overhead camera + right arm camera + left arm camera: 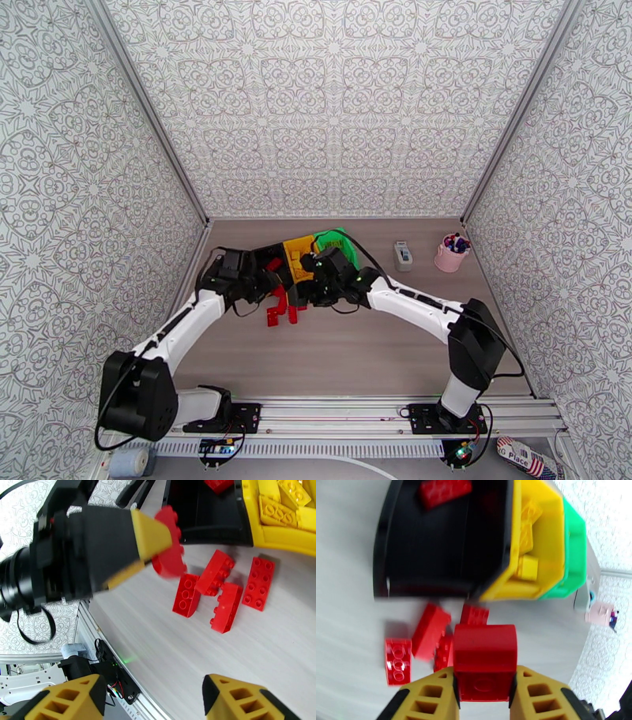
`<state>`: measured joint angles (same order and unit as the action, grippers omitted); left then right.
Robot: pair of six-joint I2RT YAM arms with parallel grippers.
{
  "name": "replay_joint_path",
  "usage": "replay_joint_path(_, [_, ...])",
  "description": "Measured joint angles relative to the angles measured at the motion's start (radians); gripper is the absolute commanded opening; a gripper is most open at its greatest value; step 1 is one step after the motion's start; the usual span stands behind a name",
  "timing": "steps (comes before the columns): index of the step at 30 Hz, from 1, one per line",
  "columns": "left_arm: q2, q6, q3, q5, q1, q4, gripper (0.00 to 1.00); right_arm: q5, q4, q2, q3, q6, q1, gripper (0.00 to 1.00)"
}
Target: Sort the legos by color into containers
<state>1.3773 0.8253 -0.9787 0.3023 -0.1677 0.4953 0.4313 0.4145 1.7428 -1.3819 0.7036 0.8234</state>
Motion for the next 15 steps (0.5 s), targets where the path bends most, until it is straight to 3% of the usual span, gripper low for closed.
replay_joint_path(5, [0.114,-0.048,-0.122,-0.011,0.032,0.002,0.35,-0.024,0.032,-0.041,0.031,-0.012,-0.063,0.7])
replay_joint_path(8, [0.18,-0.079,-0.202,-0.019,0.047,0.013,0.49,-0.034,0.04,-0.087,0.064,-0.017,-0.096,0.7])
replay_joint_path(10, [0.232,-0.112,-0.265,-0.031,0.054,0.029,0.66,-0.038,0.042,-0.113,0.086,-0.021,-0.106,0.7])
replay_joint_path(15, [0.282,-0.143,-0.33,-0.064,0.055,0.059,0.75,-0.047,0.047,-0.142,0.127,-0.023,-0.11,0.72])
